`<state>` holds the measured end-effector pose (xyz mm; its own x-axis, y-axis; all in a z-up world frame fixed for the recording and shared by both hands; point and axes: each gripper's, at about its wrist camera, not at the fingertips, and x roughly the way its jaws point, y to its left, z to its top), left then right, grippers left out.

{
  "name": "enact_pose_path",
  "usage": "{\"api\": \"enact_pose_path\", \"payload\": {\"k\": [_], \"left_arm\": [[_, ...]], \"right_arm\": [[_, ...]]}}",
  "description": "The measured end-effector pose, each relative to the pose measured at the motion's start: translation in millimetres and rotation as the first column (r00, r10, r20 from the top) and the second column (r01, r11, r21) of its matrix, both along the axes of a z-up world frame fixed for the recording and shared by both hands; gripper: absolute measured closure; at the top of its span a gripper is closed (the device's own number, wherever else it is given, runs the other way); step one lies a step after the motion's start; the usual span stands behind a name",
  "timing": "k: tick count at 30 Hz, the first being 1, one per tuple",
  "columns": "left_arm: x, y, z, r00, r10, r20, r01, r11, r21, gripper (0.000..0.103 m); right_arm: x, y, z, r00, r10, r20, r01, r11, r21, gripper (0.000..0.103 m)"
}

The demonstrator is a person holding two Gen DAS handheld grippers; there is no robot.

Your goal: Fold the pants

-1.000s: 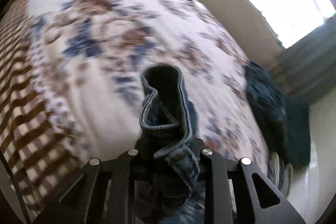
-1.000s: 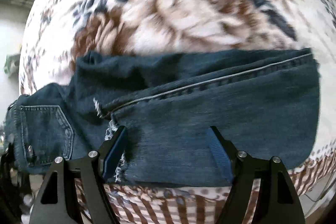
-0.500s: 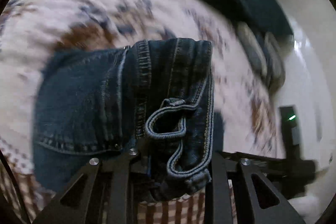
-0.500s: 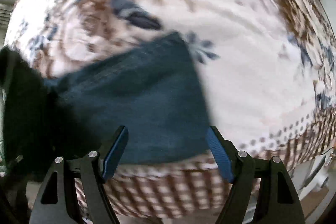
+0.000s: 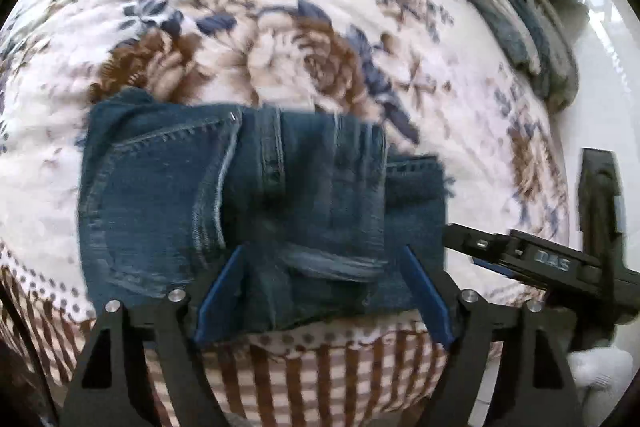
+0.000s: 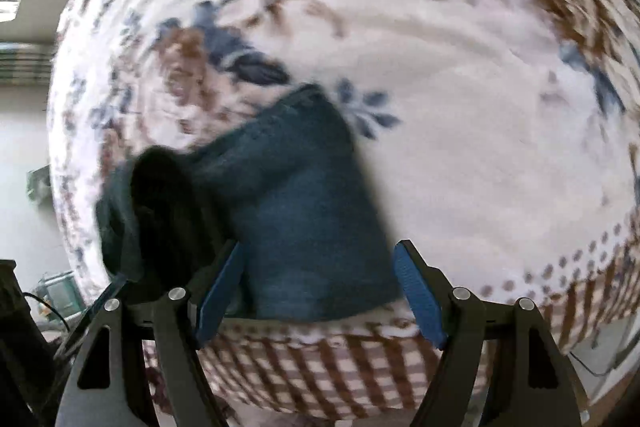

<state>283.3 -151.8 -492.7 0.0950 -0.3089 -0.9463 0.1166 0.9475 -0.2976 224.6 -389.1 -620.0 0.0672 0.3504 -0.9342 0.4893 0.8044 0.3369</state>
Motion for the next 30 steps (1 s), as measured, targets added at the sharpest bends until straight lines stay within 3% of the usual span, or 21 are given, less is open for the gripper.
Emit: {"api": "enact_pose_path", "payload": {"k": [1, 4, 6, 9, 11, 16, 19, 22, 24, 25, 26, 30], "left_arm": [[1, 4, 6, 1.000, 0.018, -0.001, -0.018, 1.000, 0.003, 0.024], [7, 21, 19, 0.999, 0.050, 0.021, -0.053, 0.988, 0.146, 0.018], [11, 33, 24, 0.997, 0.069, 0.030, -0.074, 0.981, 0.182, 0.018], [14, 54, 30, 0.992, 0.081, 0.102, -0.109, 0.946, 0.307, 0.018], [17, 70, 16, 0.990, 0.089, 0.111, -0.123, 0.925, 0.359, 0.018], [21, 102, -40, 0.984, 0.179, -0.006, -0.169, 0.939, 0.299, 0.018], [24, 107, -70, 0.978, 0.203, -0.056, -0.182, 0.946, 0.269, 0.017], [30, 111, -87, 0.978, 0.199, -0.064, -0.175, 0.948, 0.267, 0.002], [36, 119, -100, 0.967, 0.233, -0.106, -0.208, 0.956, 0.207, 0.000], [40, 126, -111, 0.954, 0.262, -0.144, -0.238, 0.957, 0.163, 0.000], [43, 131, -118, 0.945, 0.279, -0.170, -0.259, 0.957, 0.132, 0.000], [54, 144, -137, 0.922, 0.298, -0.246, -0.292, 0.954, 0.063, 0.000]], "right_arm": [[4, 3, 4, 1.000, 0.008, 0.011, -0.008, 1.000, 0.012, 0.024], [15, 12, 13, 0.998, 0.043, 0.035, -0.045, 0.998, 0.055, 0.024], [25, 23, 15, 0.998, 0.046, 0.043, -0.050, 0.994, 0.094, 0.024], [40, 46, 9, 0.997, 0.059, 0.058, -0.070, 0.979, 0.193, 0.023], [48, 66, -1, 0.993, 0.099, 0.062, -0.111, 0.966, 0.234, 0.020], [67, 111, -51, 0.983, 0.181, 0.033, -0.181, 0.921, 0.344, 0.019], [73, 120, -71, 0.982, 0.186, 0.020, -0.181, 0.918, 0.352, 0.015], [74, 126, -68, 0.978, 0.204, 0.038, -0.205, 0.922, 0.328, 0.017], [72, 132, -64, 0.974, 0.218, 0.060, -0.226, 0.929, 0.294, 0.036], [70, 136, -62, 0.974, 0.214, 0.069, -0.225, 0.933, 0.280, 0.053], [68, 139, -61, 0.974, 0.216, 0.067, -0.226, 0.937, 0.267, 0.062], [70, 151, -60, 0.975, 0.214, 0.059, -0.222, 0.952, 0.209, 0.073]]}}
